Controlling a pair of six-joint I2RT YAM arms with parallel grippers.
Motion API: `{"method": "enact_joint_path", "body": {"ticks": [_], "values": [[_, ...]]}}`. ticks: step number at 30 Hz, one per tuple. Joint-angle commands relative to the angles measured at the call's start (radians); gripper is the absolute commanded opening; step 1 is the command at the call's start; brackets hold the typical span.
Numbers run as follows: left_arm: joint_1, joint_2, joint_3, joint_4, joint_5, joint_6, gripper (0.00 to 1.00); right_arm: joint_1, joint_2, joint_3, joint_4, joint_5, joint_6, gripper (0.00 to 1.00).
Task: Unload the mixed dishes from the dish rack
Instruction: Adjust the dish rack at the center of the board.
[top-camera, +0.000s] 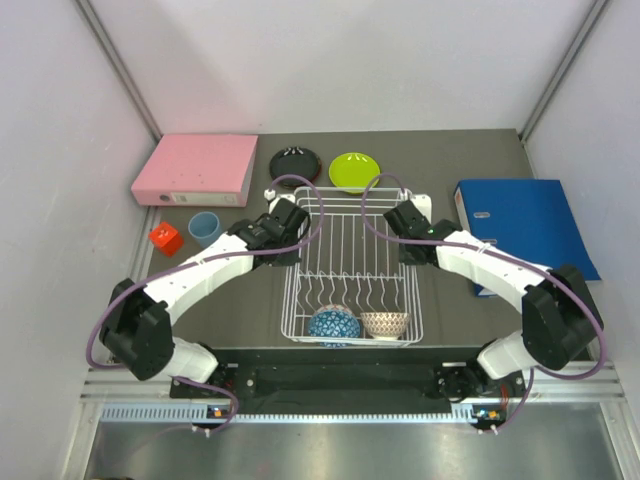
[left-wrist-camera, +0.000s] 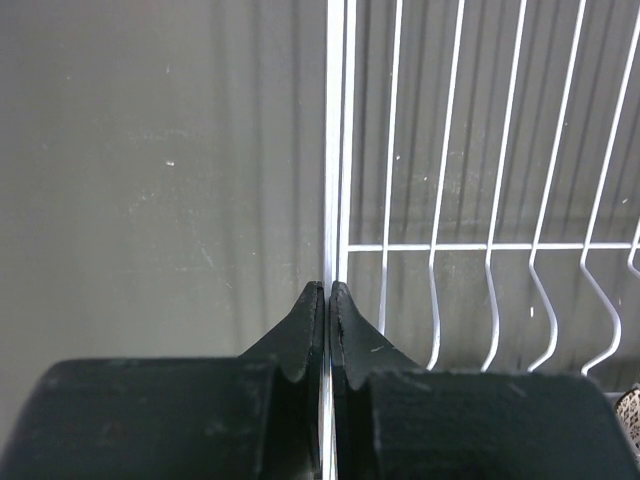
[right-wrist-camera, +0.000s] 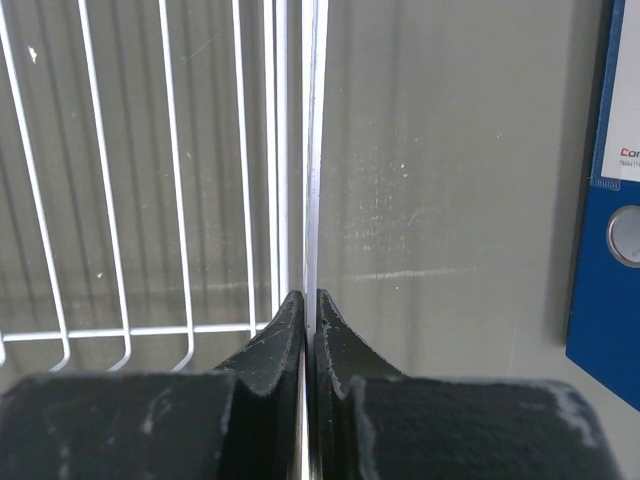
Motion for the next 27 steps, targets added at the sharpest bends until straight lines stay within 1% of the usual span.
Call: {"method": "enact_joint_path", "body": {"ticks": [1,9,15,27], "values": [[0.049,0.002,0.091,0.154,-0.08,0.005,0.0,-0.032,0.021,0.126,0.348,0.018,-0.021,0.0],[0.054,-0.016,0.091,0.161,-0.059,0.0,0.0,-0.032,-0.002,0.182,0.305,-0.002,-0.022,0.0],[0.057,0.004,0.091,0.167,-0.042,-0.001,0.0,-0.032,0.043,0.209,0.288,-0.002,-0.03,0.0],[0.061,0.031,0.091,0.163,-0.027,0.006,0.0,-0.033,0.057,0.122,0.321,-0.034,0.001,0.0]]}}
